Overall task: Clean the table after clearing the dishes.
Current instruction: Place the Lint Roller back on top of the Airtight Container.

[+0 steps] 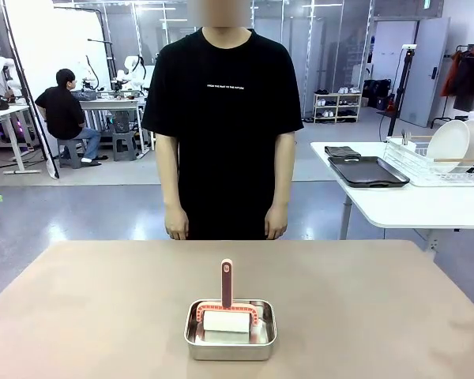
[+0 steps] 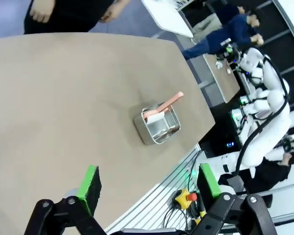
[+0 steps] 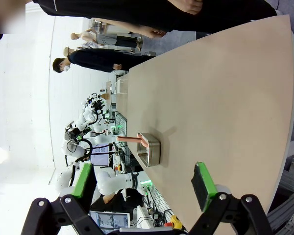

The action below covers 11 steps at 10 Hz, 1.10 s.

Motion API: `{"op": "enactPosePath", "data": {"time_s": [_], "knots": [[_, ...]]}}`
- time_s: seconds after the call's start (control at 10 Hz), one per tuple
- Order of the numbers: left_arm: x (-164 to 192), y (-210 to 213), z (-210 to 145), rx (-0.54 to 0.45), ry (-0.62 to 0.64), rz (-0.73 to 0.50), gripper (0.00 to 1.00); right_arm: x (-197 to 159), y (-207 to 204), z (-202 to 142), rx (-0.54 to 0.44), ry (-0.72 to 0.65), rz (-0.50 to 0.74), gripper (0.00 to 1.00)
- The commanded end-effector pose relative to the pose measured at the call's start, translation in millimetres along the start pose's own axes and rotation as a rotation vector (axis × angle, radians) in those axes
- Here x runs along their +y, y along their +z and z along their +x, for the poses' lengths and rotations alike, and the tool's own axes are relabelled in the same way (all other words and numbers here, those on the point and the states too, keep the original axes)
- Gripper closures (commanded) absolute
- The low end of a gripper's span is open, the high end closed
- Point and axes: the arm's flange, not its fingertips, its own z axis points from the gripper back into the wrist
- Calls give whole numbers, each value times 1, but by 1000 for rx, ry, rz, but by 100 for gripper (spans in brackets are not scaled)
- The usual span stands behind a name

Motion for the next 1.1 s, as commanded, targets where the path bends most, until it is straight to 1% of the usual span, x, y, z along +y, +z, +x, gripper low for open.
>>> {"op": "enactPosePath", "data": {"time_s": [0.0, 0.2, 0.4, 0.5, 0.6, 0.7, 1.0], "knots": [[27, 10, 24, 8, 30, -12, 0, 2, -2, -1, 0, 1, 2, 0], [62, 19, 30, -18, 33, -77, 0, 2, -2, -1, 0, 1, 2, 0], [90, 20, 33, -35, 13, -195, 0, 2, -2, -1, 0, 1, 2, 0], [99, 17, 33, -15, 46, -199, 0, 2, -2, -1, 0, 1, 2, 0], [102, 8, 46, -43, 44, -203, 0, 2, -2, -1, 0, 1, 2, 0], [87, 10, 28, -28, 43, -145, 0, 2, -2, -1, 0, 1, 2, 0], [87, 10, 28, -28, 43, -145, 0, 2, -2, -1, 0, 1, 2, 0]]}}
